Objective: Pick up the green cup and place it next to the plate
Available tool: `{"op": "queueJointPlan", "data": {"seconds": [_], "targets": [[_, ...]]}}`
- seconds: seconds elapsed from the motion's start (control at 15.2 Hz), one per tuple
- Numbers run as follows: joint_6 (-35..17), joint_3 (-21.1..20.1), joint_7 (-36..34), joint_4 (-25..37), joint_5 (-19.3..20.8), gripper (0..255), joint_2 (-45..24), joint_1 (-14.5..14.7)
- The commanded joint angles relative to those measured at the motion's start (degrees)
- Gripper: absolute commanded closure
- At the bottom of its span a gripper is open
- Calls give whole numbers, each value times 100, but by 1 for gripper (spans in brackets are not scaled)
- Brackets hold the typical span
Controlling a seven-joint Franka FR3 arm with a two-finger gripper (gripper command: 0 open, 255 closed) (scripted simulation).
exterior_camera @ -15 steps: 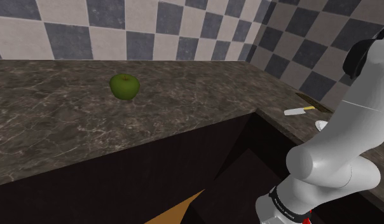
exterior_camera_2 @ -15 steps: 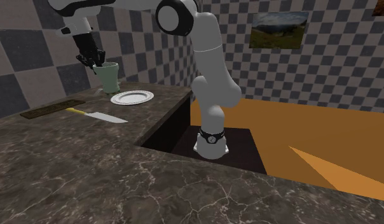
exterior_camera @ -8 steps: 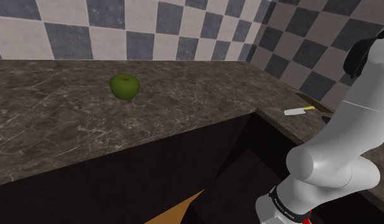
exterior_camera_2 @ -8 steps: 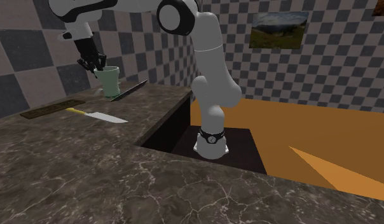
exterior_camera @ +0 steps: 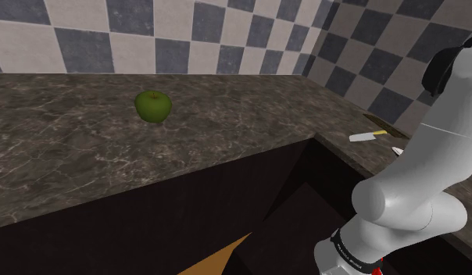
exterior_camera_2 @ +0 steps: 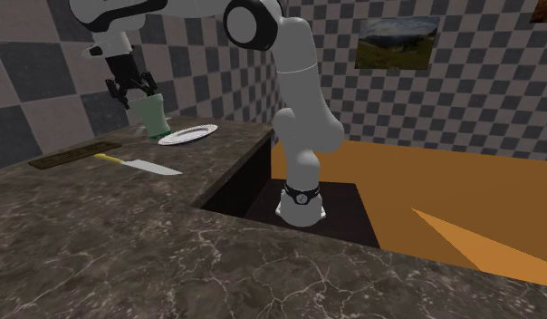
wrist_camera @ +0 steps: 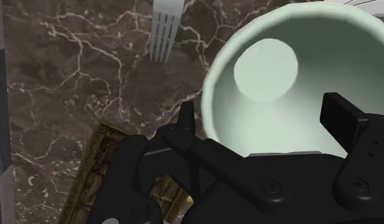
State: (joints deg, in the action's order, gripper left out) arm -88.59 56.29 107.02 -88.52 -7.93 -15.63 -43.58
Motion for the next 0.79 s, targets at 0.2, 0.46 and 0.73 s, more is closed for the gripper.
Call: {"op": "queueJointPlan", "data": {"seconds": [0.2, 0.46, 0.73], "targets": [[684, -40, 119, 895, -213, 0, -299, -299], [877, -59, 154, 1164, -285, 0, -397, -407], [877, -59, 154, 1164, -285, 0, -397, -407]]}}
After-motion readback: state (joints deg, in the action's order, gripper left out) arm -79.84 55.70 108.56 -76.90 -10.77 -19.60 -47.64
